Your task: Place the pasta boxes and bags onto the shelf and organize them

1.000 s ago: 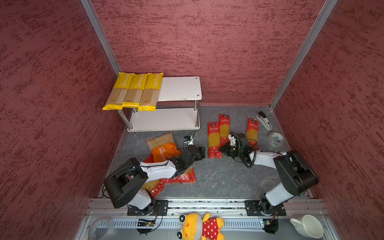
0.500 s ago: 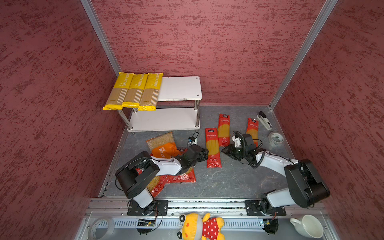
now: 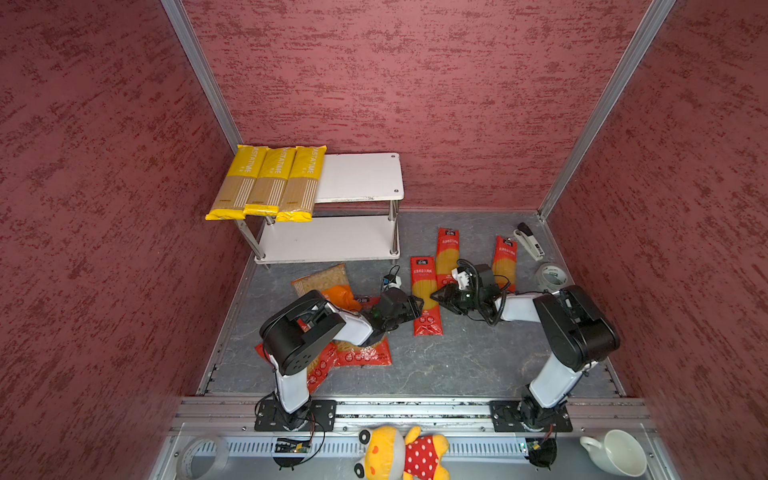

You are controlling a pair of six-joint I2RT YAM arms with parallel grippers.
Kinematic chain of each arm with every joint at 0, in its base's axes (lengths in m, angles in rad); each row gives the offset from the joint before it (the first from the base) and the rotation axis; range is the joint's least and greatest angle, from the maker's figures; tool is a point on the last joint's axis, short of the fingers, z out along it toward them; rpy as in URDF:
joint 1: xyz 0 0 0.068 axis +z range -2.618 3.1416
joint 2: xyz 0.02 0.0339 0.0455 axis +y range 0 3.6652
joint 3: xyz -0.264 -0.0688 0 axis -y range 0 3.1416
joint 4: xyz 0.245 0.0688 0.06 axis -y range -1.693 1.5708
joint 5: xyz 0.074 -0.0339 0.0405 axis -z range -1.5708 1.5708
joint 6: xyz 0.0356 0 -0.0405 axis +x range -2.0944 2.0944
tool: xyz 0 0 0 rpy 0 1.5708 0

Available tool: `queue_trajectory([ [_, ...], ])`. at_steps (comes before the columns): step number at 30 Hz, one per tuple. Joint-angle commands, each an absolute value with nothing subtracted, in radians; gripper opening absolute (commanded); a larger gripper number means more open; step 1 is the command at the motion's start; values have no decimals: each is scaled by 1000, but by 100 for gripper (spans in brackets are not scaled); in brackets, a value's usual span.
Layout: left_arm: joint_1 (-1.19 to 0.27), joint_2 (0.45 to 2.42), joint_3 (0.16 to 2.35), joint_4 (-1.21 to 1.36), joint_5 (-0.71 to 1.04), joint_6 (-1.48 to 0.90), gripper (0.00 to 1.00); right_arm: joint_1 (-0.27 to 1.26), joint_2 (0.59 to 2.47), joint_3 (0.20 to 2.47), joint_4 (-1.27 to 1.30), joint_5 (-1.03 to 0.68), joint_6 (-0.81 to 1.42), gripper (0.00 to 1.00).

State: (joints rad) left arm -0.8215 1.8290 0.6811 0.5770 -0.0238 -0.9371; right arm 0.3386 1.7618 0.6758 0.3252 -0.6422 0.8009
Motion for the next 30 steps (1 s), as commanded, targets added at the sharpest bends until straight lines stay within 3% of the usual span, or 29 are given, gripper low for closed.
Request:
queue_trajectory([
  [1, -815, 1859, 673, 628, 5, -965, 45, 382, 1832, 664, 493, -675, 902, 48],
  [5, -807, 1877, 653, 705, 28, -984, 30, 422, 1875, 643, 620, -680, 967, 45],
  [10, -804, 1872, 635, 761, 47, -994, 24, 430, 1854, 609, 663, -657, 970, 33],
  [16, -780, 1799, 593, 772, 52, -1002, 27, 429, 1787, 579, 670, -631, 952, 17],
  [30, -741, 1467, 521, 631, 35, -984, 38, 427, 1460, 531, 746, -416, 905, 1],
])
